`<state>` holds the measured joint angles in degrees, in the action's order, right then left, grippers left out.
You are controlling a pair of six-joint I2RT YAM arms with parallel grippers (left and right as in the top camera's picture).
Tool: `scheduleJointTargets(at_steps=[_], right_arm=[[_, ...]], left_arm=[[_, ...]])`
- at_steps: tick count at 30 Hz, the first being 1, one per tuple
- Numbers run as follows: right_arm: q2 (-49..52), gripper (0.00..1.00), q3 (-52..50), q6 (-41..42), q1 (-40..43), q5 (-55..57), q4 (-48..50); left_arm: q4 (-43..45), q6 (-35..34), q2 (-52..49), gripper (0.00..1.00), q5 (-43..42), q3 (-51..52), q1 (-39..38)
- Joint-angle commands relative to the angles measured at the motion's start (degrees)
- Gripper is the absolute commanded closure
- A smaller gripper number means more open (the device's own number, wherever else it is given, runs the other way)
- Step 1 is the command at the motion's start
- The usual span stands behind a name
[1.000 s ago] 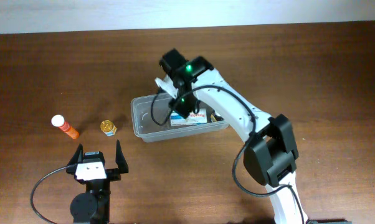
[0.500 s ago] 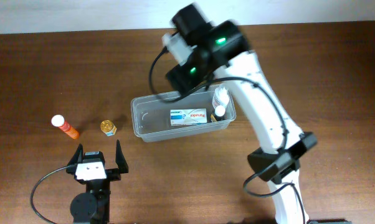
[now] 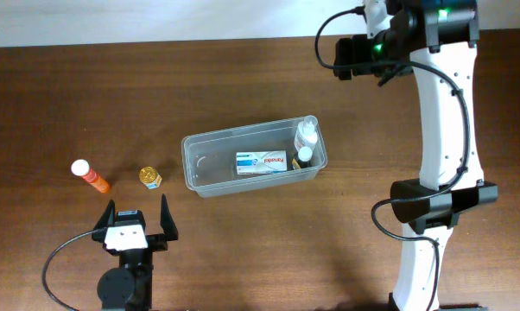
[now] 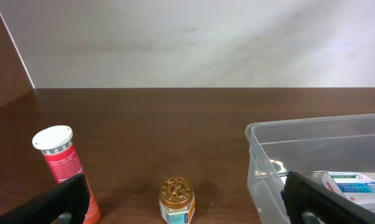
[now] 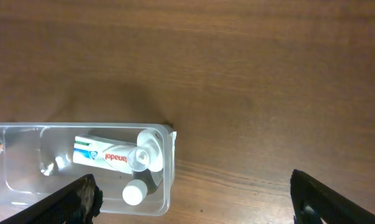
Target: Pack container
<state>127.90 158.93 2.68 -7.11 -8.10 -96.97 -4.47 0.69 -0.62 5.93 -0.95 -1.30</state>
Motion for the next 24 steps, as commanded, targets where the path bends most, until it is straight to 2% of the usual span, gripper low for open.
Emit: scheduleJointTargets(at_steps=[1, 3, 11, 16, 24], right_arm=[[-0.1, 0.04, -0.3, 3.1, 0.2, 1.2, -0.3], [0.0, 0.01, -0.5, 5.6, 1.4, 4.0, -0.3], [0.0, 0.02, -1.9, 13.0, 10.0, 5.8, -0.3], [0.0, 0.02, -2.9, 13.3, 13.7, 5.8, -0.3], [0.0, 0.02, -3.9, 13.3, 15.1, 5.7, -0.3]], left_arm=[[0.2, 1.1, 0.3, 0.01, -0.6, 0.4, 0.3], [0.2, 1.1, 0.3, 0.01, -0.6, 0.4, 0.3], [0.2, 1.1, 0.3, 0.01, -0.6, 0.4, 0.3], [0.2, 1.1, 0.3, 0.01, -0.6, 0.4, 0.3], [0.7, 1.0, 0.3, 0.01, 1.3, 0.4, 0.3]])
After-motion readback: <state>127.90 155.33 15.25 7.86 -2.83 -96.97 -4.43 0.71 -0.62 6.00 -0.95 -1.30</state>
